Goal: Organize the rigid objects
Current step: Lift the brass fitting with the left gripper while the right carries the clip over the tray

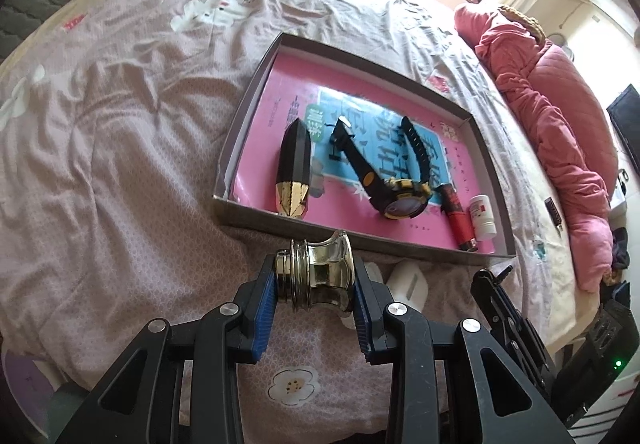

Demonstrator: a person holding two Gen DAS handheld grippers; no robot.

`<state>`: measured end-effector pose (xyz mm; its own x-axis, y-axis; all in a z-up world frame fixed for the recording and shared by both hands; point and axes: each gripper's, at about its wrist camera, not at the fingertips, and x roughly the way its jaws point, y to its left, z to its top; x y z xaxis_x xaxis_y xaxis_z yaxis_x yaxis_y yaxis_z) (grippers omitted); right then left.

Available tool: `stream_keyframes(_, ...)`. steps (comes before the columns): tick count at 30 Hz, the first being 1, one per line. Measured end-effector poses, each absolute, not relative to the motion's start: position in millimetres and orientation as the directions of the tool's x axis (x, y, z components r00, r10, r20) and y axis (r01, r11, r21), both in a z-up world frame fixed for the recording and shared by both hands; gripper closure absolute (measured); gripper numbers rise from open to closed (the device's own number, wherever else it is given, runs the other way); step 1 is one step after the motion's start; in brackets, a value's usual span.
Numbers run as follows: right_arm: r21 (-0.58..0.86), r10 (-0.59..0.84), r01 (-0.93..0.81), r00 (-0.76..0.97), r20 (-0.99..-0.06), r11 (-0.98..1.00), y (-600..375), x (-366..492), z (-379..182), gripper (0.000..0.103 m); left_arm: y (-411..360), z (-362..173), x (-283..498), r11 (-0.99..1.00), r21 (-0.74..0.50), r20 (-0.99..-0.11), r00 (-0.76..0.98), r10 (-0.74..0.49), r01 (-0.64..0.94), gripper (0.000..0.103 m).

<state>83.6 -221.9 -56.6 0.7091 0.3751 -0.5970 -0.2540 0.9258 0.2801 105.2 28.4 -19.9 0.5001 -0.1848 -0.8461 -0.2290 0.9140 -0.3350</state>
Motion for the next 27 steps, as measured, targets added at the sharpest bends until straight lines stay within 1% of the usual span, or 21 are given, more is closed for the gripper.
stream_keyframes(11, 0.267, 0.368, -0.26, 0.755, -0.543, 0.928, -230.2, 80.9, -38.9, 0.087, 16.3, 1.2, 116.8, 0.935, -0.301, -0.829, 0.536, -0.16, -0.186, 0.068)
stream_keyframes(20, 0.173, 0.359, -0.316, 0.781, -0.512, 0.933, -217.3, 80.4, -25.4, 0.087, 6.9, 3.1, 130.7, 0.953, -0.264, -0.83, 0.538, -0.146, -0.15, 0.068)
stream_keyframes(27, 0.189, 0.353, -0.299, 0.792, -0.498, 0.935, -226.1, 91.7, -21.5, 0.087, 2.8, 0.2, 142.0, 0.963, -0.237, -0.833, 0.537, -0.132, -0.131, 0.068)
